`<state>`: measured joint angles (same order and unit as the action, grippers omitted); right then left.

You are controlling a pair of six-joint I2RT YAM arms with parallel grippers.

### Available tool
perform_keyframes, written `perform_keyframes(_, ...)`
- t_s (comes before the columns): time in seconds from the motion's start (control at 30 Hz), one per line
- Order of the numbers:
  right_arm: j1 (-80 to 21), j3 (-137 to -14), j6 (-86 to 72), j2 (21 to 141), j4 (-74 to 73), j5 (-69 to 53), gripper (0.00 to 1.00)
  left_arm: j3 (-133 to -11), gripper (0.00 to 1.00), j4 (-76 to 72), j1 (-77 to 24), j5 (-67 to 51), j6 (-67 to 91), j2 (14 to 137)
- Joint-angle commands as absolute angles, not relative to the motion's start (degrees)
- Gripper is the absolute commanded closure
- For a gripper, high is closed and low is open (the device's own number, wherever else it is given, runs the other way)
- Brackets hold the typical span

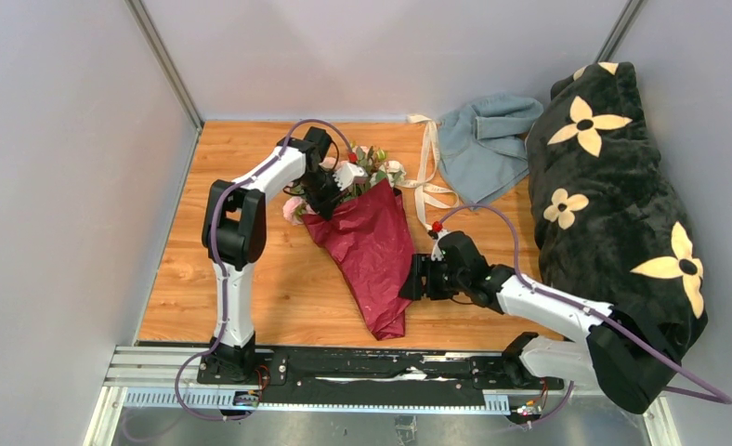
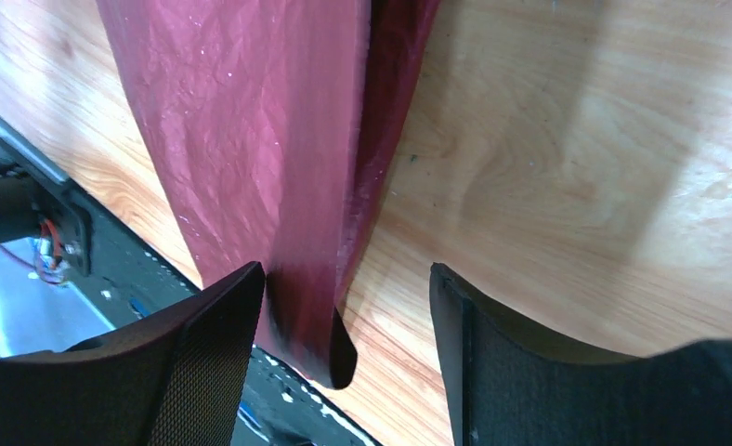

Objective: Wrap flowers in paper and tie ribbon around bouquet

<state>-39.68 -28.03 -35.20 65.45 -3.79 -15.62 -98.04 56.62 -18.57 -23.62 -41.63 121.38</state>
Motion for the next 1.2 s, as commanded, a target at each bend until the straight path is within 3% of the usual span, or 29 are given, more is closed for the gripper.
perform_keyframes(0.0,-40.4,-23.4,-44.1,64.8,8.4,-19.3,0.30,-99.4,1.00,56.6,-18.9,-22.3,-41.5,122.5)
perform_keyframes(0.07,-40.4,-22.6,-45.3,66.4,12.4,-21.4,0.35,-99.2,1.00,56.6,-18.9,-22.1,-41.9,122.1)
perform_keyframes(0.1,-40.4,-22.6,-45.4,67.5,13.3,-21.9,0.43,-99.1,1.00,56.6,-18.9,-22.1,-42.2,122.0)
perform_keyframes(0.2,-40.0,-23.3,-43.5,69.0,11.8,-23.1,0.84,-99.9,1.00,56.3,-18.9,-20.5,-43.2,121.6)
perform_keyframes(0.27,-39.1,-23.9,-40.6,68.8,7.6,-23.2,1.00,-100.8,1.00,55.6,-18.9,-18.5,-44.1,121.5)
perform_keyframes(0.43,-37.3,-23.8,-33.3,70.3,-0.6,-24.3,1.00,-104.3,1.00,55.0,-18.8,-14.2,-45.4,122.5)
perform_keyframes(0.47,-36.9,-23.6,-32.6,71.0,-1.3,-24.6,1.00,-104.9,0.92,54.9,-18.8,-13.9,-45.4,122.7)
perform_keyframes(0.57,-36.0,-23.7,-31.8,73.2,-0.5,-26.2,1.00,-104.6,0.53,55.1,-18.6,-12.9,-46.3,121.0)
perform_keyframes(0.63,-35.7,-24.9,-30.9,74.8,-0.5,-27.0,1.00,-102.3,0.41,55.2,-18.0,-13.5,-48.7,118.2)
perform_keyframes(0.77,-35.7,-27.7,-28.6,76.5,-2.2,-27.7,1.00,-95.7,0.40,57.7,-17.2,-14.0,-56.9,112.4)
perform_keyframes(1.0,-35.0,-29.3,-26.5,77.1,-4.8,-27.3,1.00,-87.9,0.59,58.7,-17.9,-13.8,-62.7,111.1)
perform_keyframes(1.17,-34.7,-29.7,-26.2,78.6,-4.8,-27.6,1.00,-89.9,0.52,56.7,-18.8,-14.6,-59.4,114.6)
